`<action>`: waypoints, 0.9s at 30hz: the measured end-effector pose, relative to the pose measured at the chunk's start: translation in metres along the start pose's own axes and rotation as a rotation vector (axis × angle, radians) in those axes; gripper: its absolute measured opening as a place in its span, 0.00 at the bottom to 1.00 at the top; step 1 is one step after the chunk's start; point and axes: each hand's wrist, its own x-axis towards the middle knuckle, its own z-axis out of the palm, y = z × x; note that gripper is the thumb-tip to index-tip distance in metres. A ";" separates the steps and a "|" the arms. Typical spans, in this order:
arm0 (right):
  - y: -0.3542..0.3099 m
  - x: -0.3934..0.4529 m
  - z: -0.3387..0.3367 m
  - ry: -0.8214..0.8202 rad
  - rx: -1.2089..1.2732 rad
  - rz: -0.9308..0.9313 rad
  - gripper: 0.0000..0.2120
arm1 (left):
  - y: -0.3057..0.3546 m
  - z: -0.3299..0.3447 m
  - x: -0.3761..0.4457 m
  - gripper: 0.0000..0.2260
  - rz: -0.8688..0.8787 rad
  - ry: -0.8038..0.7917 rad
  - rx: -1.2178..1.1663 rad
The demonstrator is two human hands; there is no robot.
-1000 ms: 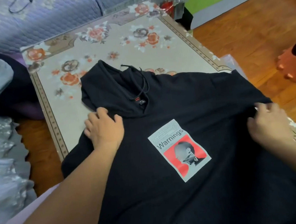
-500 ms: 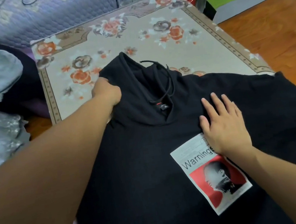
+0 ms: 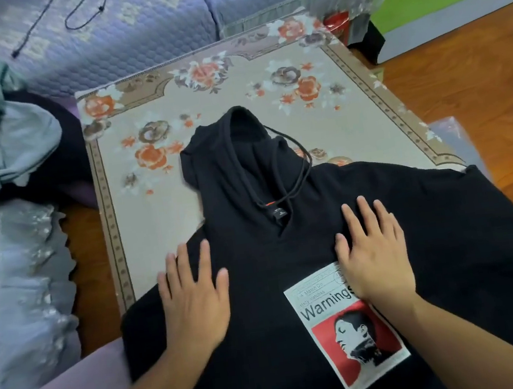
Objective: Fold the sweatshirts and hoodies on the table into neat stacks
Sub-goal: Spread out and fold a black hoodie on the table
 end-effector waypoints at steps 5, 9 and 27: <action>0.003 0.000 0.005 0.040 0.001 -0.007 0.28 | -0.006 0.008 -0.006 0.31 0.017 0.050 0.144; -0.001 -0.001 0.008 0.056 -0.025 -0.008 0.30 | -0.007 0.008 -0.008 0.30 0.032 0.061 0.087; -0.060 -0.041 -0.100 -0.586 -0.321 -0.595 0.11 | -0.009 0.002 -0.010 0.29 0.039 0.098 0.047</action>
